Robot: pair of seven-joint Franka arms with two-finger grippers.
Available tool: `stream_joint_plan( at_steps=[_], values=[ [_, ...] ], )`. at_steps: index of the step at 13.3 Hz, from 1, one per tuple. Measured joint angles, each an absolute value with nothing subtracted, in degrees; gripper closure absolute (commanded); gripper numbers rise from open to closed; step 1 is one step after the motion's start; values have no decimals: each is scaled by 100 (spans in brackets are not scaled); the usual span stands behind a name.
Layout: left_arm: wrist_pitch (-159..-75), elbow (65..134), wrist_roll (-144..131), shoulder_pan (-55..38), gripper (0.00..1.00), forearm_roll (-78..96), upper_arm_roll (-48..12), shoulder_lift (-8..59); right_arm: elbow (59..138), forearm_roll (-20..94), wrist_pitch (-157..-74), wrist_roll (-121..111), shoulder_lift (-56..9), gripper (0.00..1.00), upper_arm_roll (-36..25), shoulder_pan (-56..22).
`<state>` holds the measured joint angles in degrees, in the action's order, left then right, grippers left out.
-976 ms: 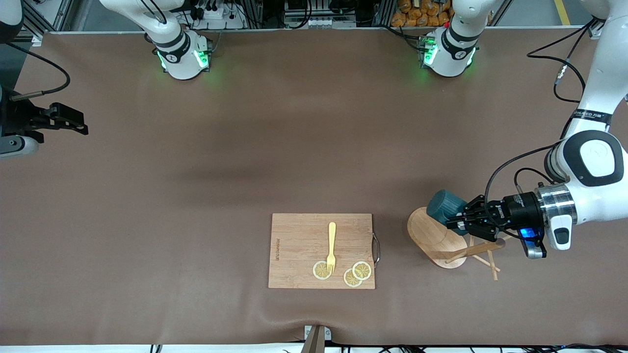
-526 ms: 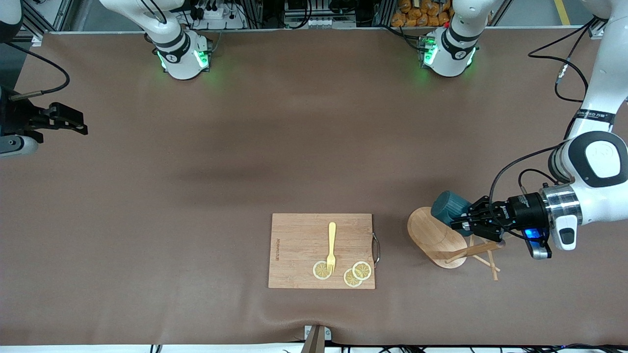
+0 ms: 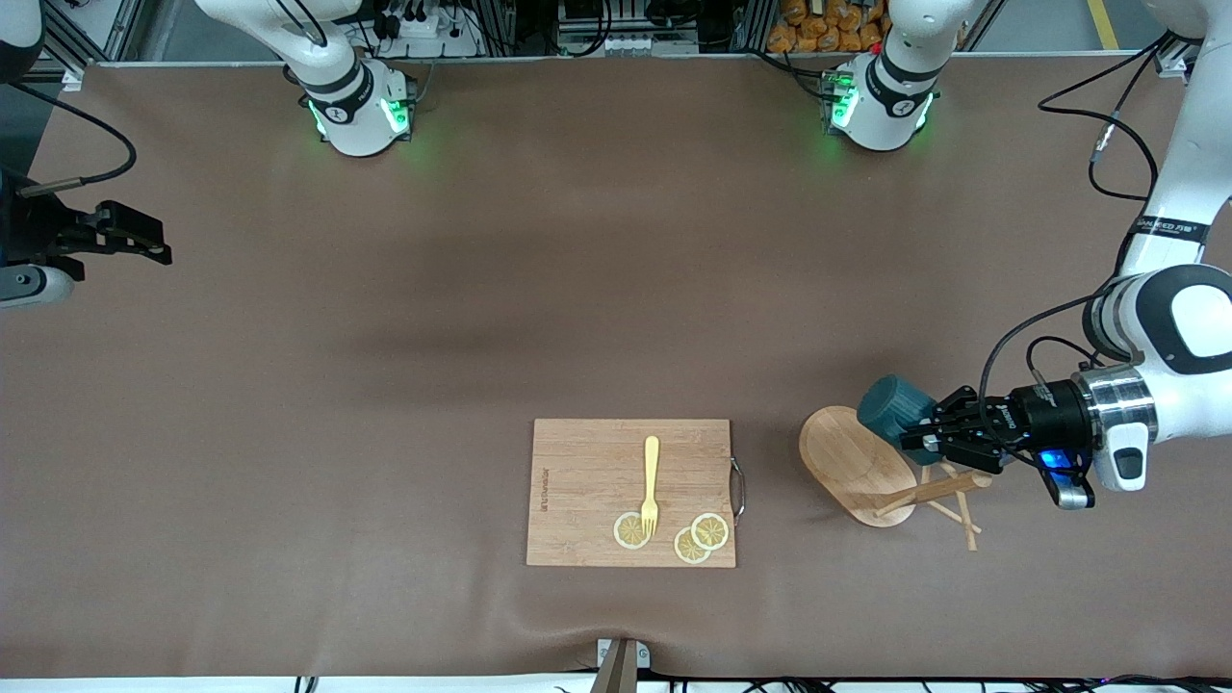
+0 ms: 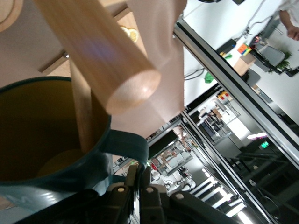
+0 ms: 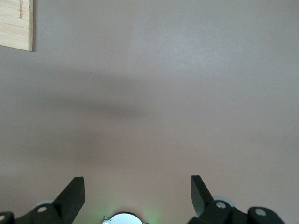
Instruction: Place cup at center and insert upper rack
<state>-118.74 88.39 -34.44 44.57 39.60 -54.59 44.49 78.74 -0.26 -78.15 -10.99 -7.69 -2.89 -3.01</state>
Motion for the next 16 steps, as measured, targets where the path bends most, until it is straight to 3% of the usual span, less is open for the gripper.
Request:
stream_joint_plan(
  at_steps=[16],
  values=[
    [-11593,8815,-2822,4549,100,4457,-5229,4513,7871,-26,-7817,-1099,-769,0,-289,-302]
  ],
)
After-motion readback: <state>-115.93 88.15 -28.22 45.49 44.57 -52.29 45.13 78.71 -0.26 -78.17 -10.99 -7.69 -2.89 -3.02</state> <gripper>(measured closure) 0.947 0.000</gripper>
